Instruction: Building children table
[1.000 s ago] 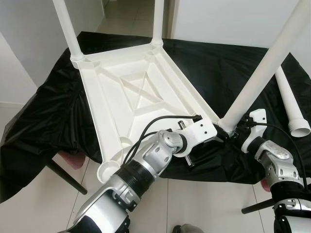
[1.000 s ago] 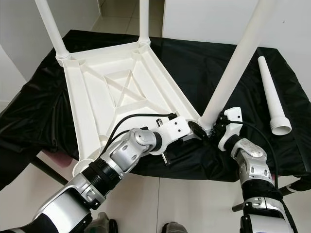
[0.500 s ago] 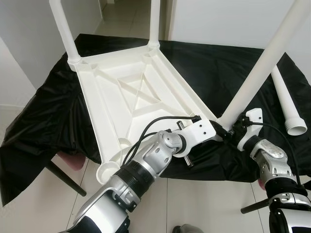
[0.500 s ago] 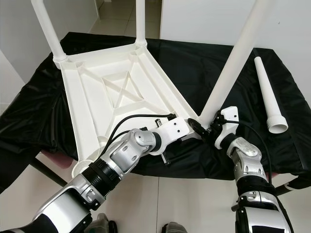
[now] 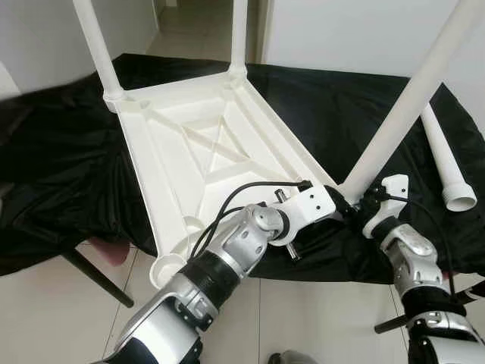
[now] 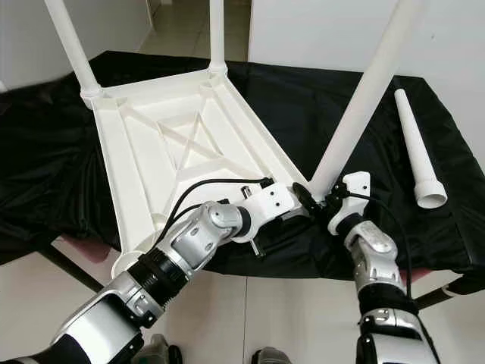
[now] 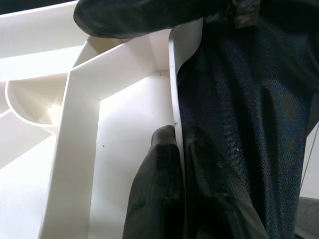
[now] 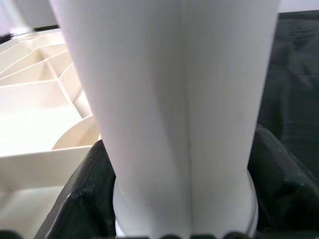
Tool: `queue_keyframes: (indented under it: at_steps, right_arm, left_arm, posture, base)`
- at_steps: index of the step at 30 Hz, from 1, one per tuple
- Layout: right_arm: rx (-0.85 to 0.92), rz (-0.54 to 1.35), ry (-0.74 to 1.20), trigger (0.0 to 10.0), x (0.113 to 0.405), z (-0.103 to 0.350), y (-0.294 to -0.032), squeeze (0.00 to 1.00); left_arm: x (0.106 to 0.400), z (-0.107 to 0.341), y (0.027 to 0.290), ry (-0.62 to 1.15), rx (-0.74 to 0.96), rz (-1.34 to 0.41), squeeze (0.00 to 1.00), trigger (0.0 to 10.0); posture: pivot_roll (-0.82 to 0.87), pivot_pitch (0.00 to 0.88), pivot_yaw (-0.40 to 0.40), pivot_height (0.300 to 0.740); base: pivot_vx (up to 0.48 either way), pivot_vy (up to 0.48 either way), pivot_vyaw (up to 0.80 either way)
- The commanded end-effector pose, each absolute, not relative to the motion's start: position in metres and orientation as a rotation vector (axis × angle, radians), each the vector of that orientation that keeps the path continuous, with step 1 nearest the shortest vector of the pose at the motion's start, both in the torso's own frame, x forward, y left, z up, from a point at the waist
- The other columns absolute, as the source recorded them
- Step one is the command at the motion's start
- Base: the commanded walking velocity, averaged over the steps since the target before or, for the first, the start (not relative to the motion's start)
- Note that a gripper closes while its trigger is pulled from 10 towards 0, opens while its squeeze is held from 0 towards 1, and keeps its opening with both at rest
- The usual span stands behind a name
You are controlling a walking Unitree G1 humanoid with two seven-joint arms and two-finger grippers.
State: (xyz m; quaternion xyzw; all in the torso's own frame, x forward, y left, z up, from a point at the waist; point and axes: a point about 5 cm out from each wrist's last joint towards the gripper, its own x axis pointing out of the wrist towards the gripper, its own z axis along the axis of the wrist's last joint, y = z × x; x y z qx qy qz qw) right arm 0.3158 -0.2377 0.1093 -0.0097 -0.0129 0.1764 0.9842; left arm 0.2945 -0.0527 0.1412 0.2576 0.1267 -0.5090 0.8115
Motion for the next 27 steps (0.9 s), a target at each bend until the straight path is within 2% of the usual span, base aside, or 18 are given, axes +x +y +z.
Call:
queue_keyframes:
  at_steps: [1, 5, 11, 16, 17, 19, 20, 27]
  right_arm:
    - [0.04, 0.228, 0.082, 10.0, 0.308, 0.087, -0.246, 0.0]
    - [0.042, 0.114, 0.048, 10.0, 0.307, 0.088, -0.239, 0.0]
    - [0.056, 0.057, 0.013, 10.0, 0.305, 0.092, -0.229, 0.0]
    - [0.074, -0.124, -0.027, 10.0, 0.302, 0.098, -0.218, 0.0]
    - [0.068, -0.2, -0.026, 10.0, 0.299, 0.099, -0.219, 0.0]
    - [0.068, -0.2, -0.026, 10.0, 0.299, 0.099, -0.219, 0.0]
    - [0.053, -0.334, -0.019, 10.0, 0.295, 0.098, -0.222, 0.0]
    - [0.051, -0.551, -0.001, 10.0, 0.287, 0.098, -0.22, 0.0]
  left_arm:
    - [0.294, 0.152, -0.061, 0.201, 0.556, -1.058, 0.0, 10.0]
    - [0.292, 0.151, -0.063, 0.204, 0.551, -1.067, 0.0, 10.0]
    - [0.292, 0.151, -0.063, 0.205, 0.552, -1.071, 0.0, 10.0]
    - [0.291, 0.15, -0.063, 0.209, 0.551, -1.076, 0.0, 10.0]
    - [0.291, 0.15, -0.063, 0.21, 0.55, -1.075, 0.0, 10.0]
    - [0.291, 0.15, -0.063, 0.21, 0.55, -1.075, 0.0, 10.0]
    - [0.29, 0.149, -0.063, 0.211, 0.549, -1.075, 0.0, 10.0]
    - [0.29, 0.148, -0.063, 0.214, 0.545, -1.071, 0.0, 10.0]
  posture:
    - [-0.04, 0.034, 0.019, 0.74]
    - [-0.04, 0.033, 0.025, 0.74]
    - [-0.04, 0.035, 0.03, 0.74]
    - [-0.04, 0.041, 0.031, 0.74]
    - [-0.04, 0.042, 0.029, 0.74]
    - [-0.04, 0.042, 0.029, 0.74]
    - [-0.04, 0.04, 0.023, 0.74]
    - [-0.03, 0.034, 0.015, 0.74]
  base:
    - [0.0, 0.0, 0.0]
    - [0.0, 0.0, 0.0]
    - [0.0, 0.0, 0.0]
    - [0.0, 0.0, 0.0]
    - [0.0, 0.0, 0.0]
    - [0.0, 0.0, 0.0]
    - [0.0, 0.0, 0.0]
    - [0.0, 0.0, 0.0]
